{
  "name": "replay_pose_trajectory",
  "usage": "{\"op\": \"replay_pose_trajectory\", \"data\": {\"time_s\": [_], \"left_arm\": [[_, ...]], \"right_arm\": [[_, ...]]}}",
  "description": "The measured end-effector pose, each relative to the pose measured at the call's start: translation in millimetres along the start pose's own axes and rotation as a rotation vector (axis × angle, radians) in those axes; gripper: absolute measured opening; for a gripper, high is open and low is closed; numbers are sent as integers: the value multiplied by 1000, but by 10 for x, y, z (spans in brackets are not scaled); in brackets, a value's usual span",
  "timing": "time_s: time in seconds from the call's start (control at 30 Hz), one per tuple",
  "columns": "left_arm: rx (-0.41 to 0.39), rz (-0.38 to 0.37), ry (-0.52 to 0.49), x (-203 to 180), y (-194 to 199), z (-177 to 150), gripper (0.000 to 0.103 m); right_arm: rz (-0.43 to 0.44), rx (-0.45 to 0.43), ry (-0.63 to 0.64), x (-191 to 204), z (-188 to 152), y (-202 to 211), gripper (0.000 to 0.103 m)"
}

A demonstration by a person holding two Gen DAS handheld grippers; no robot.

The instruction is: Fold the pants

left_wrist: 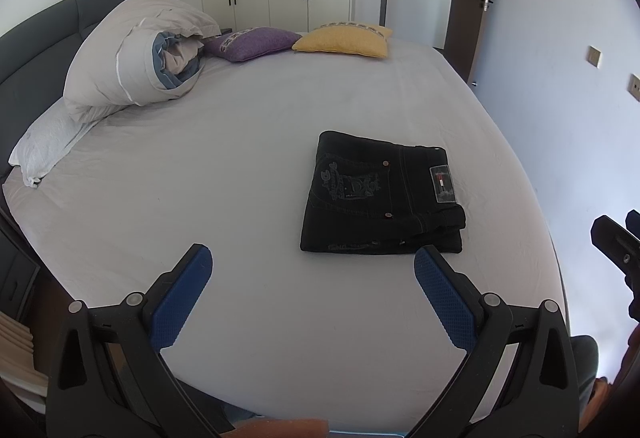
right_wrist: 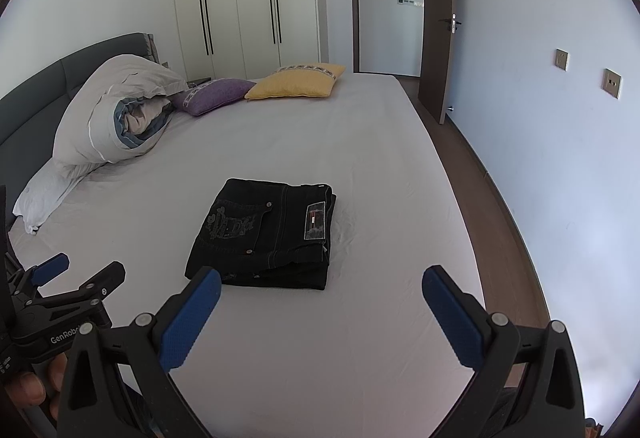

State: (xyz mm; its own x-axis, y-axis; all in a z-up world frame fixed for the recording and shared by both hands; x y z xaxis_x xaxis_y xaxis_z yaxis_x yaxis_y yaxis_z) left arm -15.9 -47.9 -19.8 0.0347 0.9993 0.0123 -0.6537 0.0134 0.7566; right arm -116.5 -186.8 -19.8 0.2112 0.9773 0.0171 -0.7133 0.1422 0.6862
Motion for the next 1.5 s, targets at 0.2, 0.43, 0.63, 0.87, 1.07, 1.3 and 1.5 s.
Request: {"op": "replay_pose_trajectory", "data": {"time_s": [0.2, 0.43, 0.63, 0.87, 1.07, 1.3, 1.5], "left_arm": [[1, -1, 0, -3, 10, -1, 103], [2, -4, -2, -23, -42, -41, 103], [5, -5, -2, -37, -65, -78, 103], [7, -7, -2, -42, -63, -112, 103], [7, -7, -2, -38, -51, -106, 103], [9, -6, -2, -45, -51, -121, 103], [8, -5, -3, -68, -46, -155, 103]], "right_arm": [[1, 0, -1, 0, 0, 0, 103], [1, 2, -1, 11, -17, -9, 103], [2, 5, 2, 29, -67, -31, 103], [1, 6, 1, 26, -63, -29, 103], [2, 7, 1, 32, -88, -30, 103], [2, 9, 2, 52, -111, -32, 103], [4, 9, 2, 53, -121, -32, 103]]}}
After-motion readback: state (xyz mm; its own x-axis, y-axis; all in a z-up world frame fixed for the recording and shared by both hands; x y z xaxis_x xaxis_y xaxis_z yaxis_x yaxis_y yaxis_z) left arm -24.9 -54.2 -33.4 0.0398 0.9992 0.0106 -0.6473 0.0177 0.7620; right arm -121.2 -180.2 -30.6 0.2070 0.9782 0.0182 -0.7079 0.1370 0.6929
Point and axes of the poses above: each gripper's, at about its wrist camera, not at the fingertips, and y roughly against the way its jaws point, x to its left, z to its top, the point moved 4 cm from there along -y, roughly the way its jaws point, and after that the axes turned 5 degrees about x, right-handed, at the moved point
